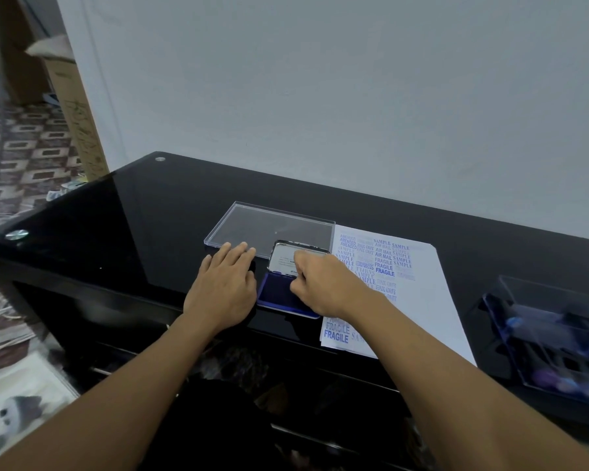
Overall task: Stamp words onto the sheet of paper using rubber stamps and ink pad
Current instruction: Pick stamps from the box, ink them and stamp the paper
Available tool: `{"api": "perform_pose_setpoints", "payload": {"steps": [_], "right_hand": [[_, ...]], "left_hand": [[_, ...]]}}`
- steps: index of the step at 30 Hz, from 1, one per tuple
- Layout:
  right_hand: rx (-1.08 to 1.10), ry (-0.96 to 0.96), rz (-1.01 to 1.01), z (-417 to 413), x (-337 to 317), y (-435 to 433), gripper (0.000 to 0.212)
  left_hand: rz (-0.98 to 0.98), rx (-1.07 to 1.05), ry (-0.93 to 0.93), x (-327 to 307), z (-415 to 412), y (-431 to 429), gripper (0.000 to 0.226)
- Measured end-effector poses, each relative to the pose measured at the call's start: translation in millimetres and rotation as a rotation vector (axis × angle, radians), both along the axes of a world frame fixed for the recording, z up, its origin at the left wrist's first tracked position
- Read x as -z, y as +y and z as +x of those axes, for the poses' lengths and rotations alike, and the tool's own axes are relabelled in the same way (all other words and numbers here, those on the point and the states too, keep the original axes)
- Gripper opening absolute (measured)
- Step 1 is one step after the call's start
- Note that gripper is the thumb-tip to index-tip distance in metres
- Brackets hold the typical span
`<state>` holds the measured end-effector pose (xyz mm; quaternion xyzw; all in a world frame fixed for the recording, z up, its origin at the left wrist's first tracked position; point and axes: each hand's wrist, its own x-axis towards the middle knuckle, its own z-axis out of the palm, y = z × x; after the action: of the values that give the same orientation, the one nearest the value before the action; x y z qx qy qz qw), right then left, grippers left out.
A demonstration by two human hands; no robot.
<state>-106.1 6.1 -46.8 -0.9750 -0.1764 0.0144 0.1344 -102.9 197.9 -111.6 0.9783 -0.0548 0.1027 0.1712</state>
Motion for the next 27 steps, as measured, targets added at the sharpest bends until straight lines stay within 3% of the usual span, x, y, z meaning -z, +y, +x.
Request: {"api": "perform_pose_setpoints", "payload": {"steps": [8, 20, 27], "right_hand": [[0.017, 0.004, 0.168, -8, 7, -13, 0.011], [0.023, 0.006, -0.065, -1, -3, 5, 0.014], [0.025, 0.036, 0.082, -5, 0, -8, 0.010]], "left_hand": [[-0.010, -0.003, 0.007, -1, 0, 0, 0.053], [-0.010, 0.000, 0.001, -2, -1, -1, 0.052], [-0.012, 0.000, 0.008, -1, 0, 0, 0.053]]}}
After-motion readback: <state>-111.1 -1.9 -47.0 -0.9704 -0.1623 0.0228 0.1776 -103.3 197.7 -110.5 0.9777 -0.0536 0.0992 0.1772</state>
